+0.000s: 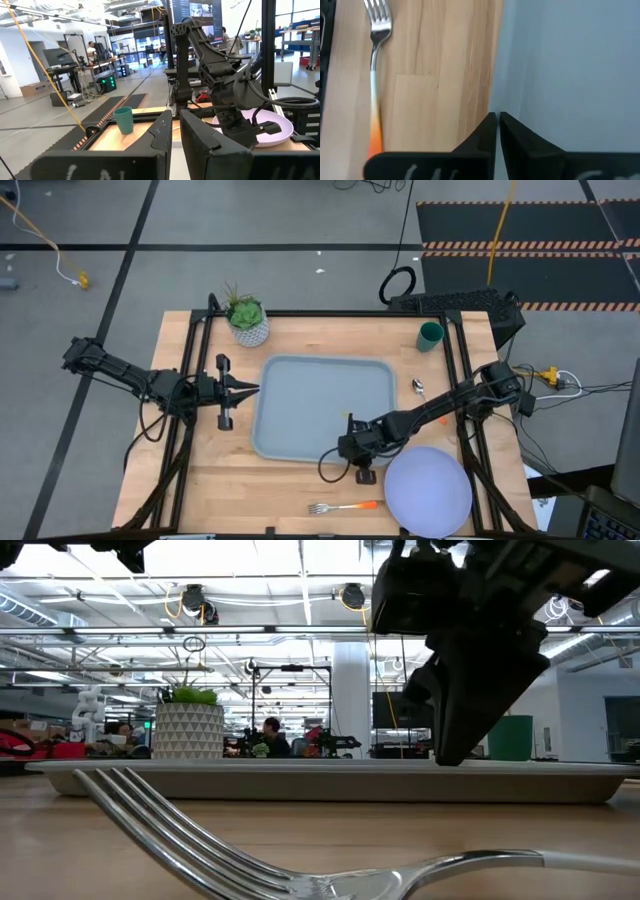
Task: Pick and place plate/cup/fork/spoon on tray
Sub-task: Move the blue tray to the center of the table
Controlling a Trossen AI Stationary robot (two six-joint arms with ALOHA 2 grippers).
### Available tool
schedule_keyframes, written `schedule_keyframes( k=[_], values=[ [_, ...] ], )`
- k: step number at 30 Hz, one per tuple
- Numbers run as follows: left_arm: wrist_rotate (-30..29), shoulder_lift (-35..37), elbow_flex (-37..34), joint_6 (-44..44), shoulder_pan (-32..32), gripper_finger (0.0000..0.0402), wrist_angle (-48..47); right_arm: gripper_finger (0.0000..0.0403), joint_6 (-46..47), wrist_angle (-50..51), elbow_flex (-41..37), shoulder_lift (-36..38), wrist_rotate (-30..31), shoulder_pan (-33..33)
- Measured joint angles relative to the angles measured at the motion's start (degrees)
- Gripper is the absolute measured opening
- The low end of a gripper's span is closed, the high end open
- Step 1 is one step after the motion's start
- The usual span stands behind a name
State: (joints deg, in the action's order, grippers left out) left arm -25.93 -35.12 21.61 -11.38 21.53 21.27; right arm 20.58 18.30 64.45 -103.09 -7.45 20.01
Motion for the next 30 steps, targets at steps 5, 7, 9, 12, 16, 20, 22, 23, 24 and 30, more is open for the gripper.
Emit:
schedule_keyframes(
  k=[5, 7, 9, 12, 16, 20, 22, 23, 24, 30],
  values=[
    [0.02, 0.01, 0.0, 0.12, -0.01, 0.0042, -0.01, 0.0028, -5.45, -1.26, 0.0, 0.09, 1.47, 0.03],
    [0.02, 0.01, 0.0, 0.14, -0.01, 0.0042, -0.01, 0.0046, -6.05, -2.82, 0.0, 0.1, 1.63, -0.07],
    [0.02, 0.0, 0.0, 0.09, 0.01, 0.0042, -0.01, 0.0071, -6.46, -4.35, 0.0, 0.16, 1.63, -0.07],
    [0.02, -0.01, 0.0, 0.14, -0.01, 0.0042, -0.01, 0.0115, -6.36, -4.49, 0.0, 0.17, 1.81, -0.05],
    [0.04, 0.01, 0.0, 0.25, -0.01, 0.0042, -0.04, 0.0169, -6.06, -3.49, 0.0, 0.17, 3.29, 0.43],
    [0.07, 0.0, 0.0, 0.38, 0.0, 0.0042, -0.04, 0.0201, -5.48, -3.26, 0.09, -0.49, 6.34, 1.34],
    [0.07, -0.01, 0.0, 0.58, 0.01, 0.0042, -0.04, 0.0206, -6.23, -2.53, 0.11, -1.7, 7.37, 1.6],
    [0.07, 0.0, 0.0, 0.59, 0.01, 0.0042, -0.04, 0.0206, -6.36, -2.43, 0.11, -2.51, 7.42, 1.62],
    [0.07, -0.01, 0.0, 0.59, 0.01, 0.0042, -0.04, 0.0206, -6.38, -2.59, 0.11, -3.4, 7.37, 1.6],
    [0.07, 0.0, 0.02, 0.66, 0.0, 0.0042, -0.09, 0.0189, -9.26, -4.3, 0.33, -5.39, 8.23, 1.62]
  ],
)
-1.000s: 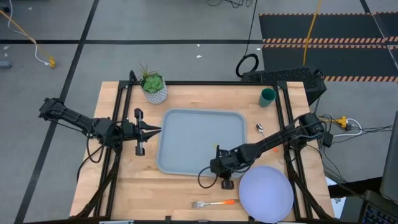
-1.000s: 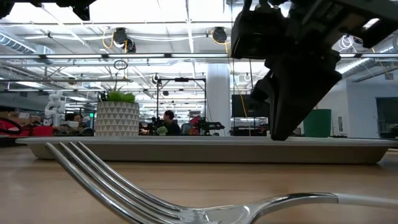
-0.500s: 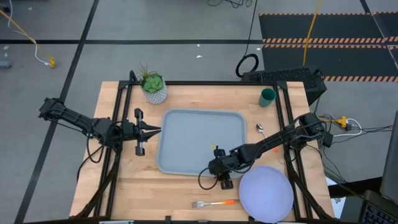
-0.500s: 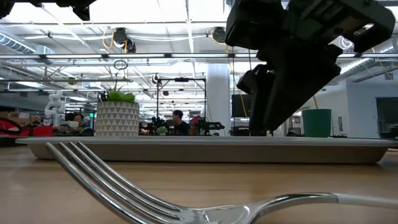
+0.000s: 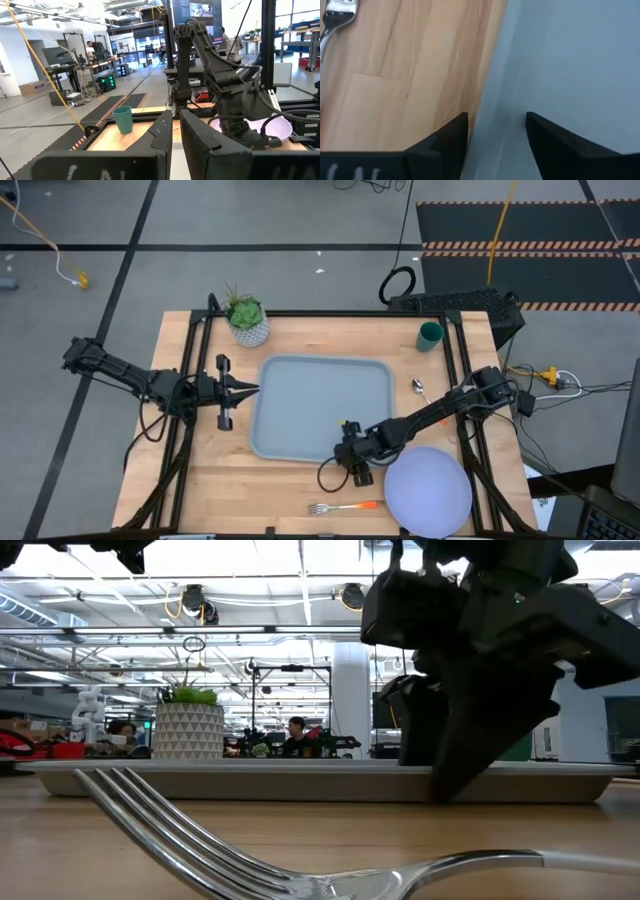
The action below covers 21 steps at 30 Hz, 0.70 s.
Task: Pick and place plate/cup/fork/spoon on tray
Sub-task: Move the blue tray to the center of the table
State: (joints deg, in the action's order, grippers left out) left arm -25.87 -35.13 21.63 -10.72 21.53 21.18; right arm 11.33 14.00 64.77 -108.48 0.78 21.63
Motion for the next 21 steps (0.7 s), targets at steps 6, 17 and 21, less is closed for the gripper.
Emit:
schedule_keyframes(
  k=[6, 17, 21],
  values=[
    [0.0, -0.01, 0.0, -0.07, 0.01, 0.0042, -0.06, 0.0155, -3.76, 1.0, 1.19, 0.21, 0.7, 0.02],
    [0.0, 0.01, 0.0, 0.03, 0.01, 0.0042, -0.14, 0.012, -5.0, 2.58, 1.4, 0.23, 0.68, 0.11],
    [0.0, 0.01, 0.0, 0.11, 0.01, 0.0042, -0.16, 0.0119, -4.96, 3.28, 1.44, 0.26, 0.73, 0.43]
  ],
)
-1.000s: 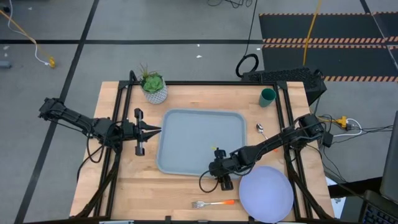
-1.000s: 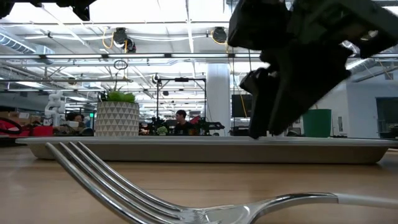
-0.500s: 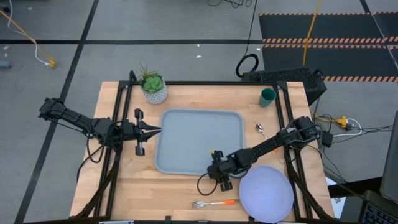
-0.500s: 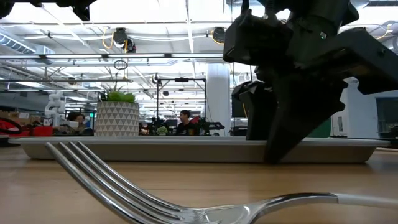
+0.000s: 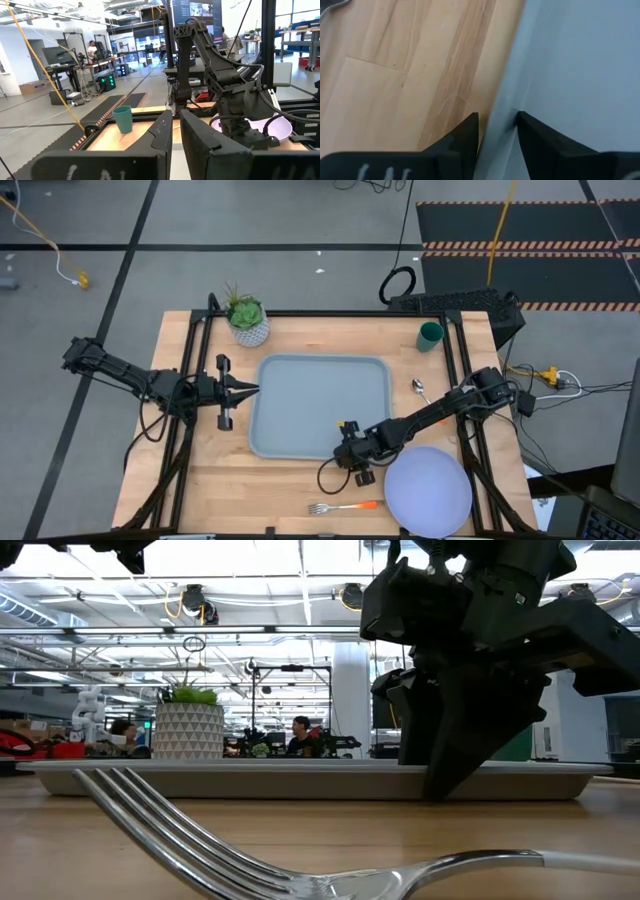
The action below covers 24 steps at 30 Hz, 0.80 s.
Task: Pick and place plate/cup/fork/spoon on tray
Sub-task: Move the blue tray to the center of the table
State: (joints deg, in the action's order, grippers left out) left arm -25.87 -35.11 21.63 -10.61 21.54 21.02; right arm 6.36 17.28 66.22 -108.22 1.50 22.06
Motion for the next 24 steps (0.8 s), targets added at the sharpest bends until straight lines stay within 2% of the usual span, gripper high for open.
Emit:
schedule_keyframes(
  k=[14, 24],
  values=[
    [0.0, -0.02, 0.0, 0.28, 0.0, 0.0042, -0.04, 0.0118, 2.07, 0.99, 0.02, 0.1, -1.14, 2.32],
    [0.0, -0.02, 0.0, 0.42, 0.0, 0.0042, -0.04, 0.0118, 3.71, -2.74, -0.11, -0.05, -1.83, 2.32]
  ],
)
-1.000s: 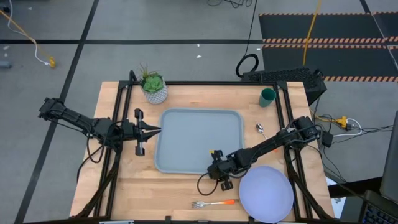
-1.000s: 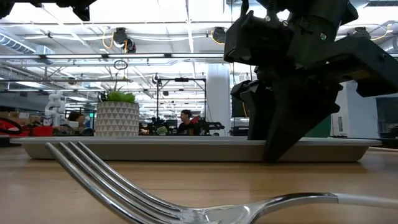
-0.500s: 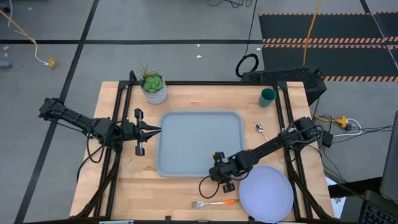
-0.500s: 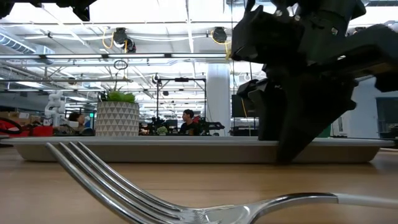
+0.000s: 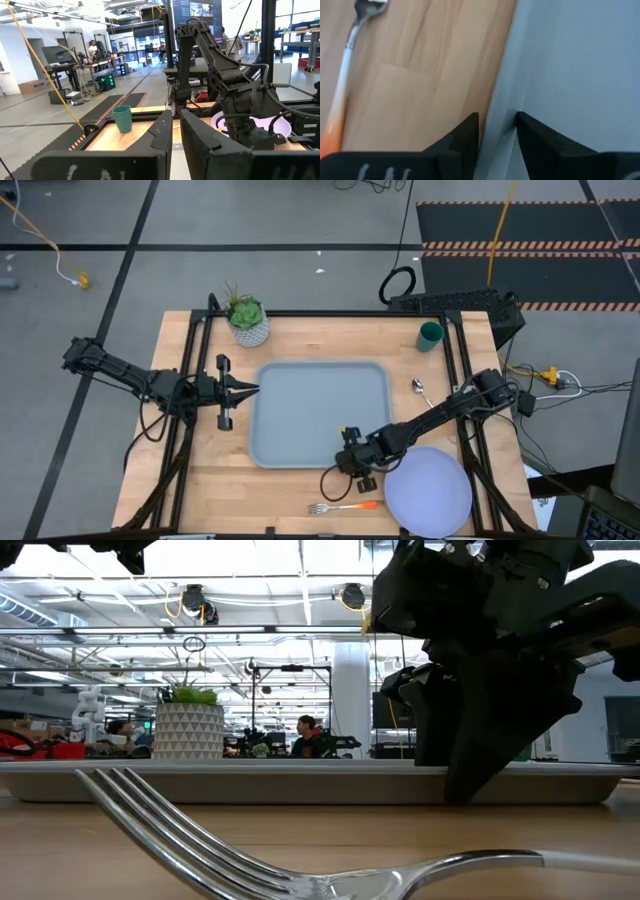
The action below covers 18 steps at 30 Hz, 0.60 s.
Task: Pick and place plate/cup/fork/spoon on tray
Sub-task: Move the blue tray to the center of the table, then put the blue plate on the blue tray
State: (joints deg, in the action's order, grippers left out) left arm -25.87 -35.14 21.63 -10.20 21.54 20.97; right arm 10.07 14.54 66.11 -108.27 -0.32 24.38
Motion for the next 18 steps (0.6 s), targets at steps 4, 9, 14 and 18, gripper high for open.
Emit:
schedule_keyframes(
  k=[4, 9, 14, 18],
  values=[
    [0.0, 0.02, 0.0, 0.0, 0.0, 0.0042, 0.0, 0.0118, 1.2, -1.21, -0.11, 0.82, -1.15, 0.0],
    [0.0, 0.02, 0.0, -0.02, 0.0, 0.0042, -0.19, 0.0118, 1.62, -2.17, -0.07, 4.48, -1.87, 0.07],
    [0.02, 0.0, 0.0, -0.02, 0.0, 0.0042, -0.31, 0.0118, 1.89, -1.95, -0.07, 7.34, -1.44, 0.02],
    [0.02, 0.0, 0.0, 0.0, 0.0, 0.0042, -0.31, 0.0118, 2.31, 2.21, -0.04, 10.3, -1.25, -0.06]
  ],
)
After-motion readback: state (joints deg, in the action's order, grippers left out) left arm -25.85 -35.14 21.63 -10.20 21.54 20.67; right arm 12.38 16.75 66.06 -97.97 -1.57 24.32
